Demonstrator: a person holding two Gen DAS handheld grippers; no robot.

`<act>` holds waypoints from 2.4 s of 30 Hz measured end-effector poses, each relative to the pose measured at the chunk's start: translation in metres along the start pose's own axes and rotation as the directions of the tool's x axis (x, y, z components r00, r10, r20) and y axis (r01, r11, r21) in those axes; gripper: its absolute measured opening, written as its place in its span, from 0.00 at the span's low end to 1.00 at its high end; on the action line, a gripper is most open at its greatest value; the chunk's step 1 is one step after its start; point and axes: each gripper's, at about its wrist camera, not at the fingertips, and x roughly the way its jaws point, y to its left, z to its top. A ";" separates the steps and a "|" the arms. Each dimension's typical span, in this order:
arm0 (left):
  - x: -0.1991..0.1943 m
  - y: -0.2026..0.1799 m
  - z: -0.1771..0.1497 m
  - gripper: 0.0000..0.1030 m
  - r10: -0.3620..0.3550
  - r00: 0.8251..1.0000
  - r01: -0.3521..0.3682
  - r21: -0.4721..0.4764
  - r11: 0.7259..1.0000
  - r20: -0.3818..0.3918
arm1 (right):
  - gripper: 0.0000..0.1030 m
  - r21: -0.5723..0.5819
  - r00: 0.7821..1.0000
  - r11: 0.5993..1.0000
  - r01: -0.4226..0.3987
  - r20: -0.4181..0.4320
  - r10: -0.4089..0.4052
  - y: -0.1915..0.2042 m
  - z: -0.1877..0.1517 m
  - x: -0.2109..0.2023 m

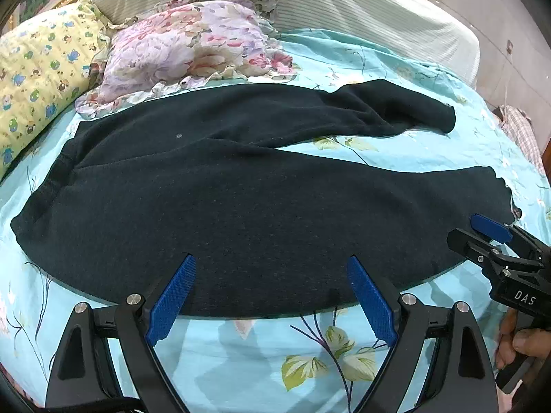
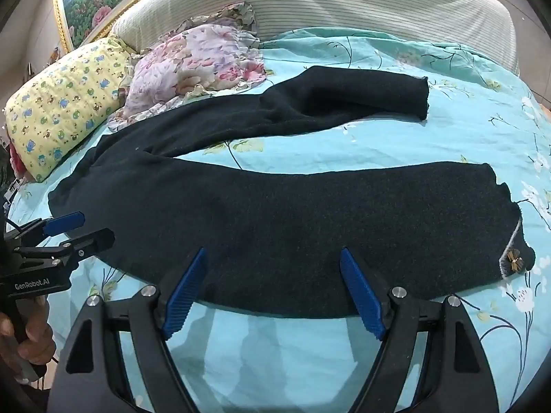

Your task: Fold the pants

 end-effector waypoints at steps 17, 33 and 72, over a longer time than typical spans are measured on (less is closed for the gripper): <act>-0.014 -0.004 -0.005 0.88 -0.020 0.998 0.018 0.026 1.000 0.060 | 0.78 -0.001 0.999 1.000 -0.031 0.036 0.031 0.000 0.001 -0.003; -0.014 -0.004 -0.005 0.88 -0.026 0.998 0.024 0.032 0.999 0.057 | 0.78 0.001 0.998 0.999 -0.036 0.049 0.036 0.002 -0.001 -0.005; 0.001 0.008 -0.004 0.88 -0.114 0.993 0.114 0.020 0.993 -0.002 | 0.78 0.023 0.998 0.999 -0.046 0.048 0.045 0.003 0.000 -0.007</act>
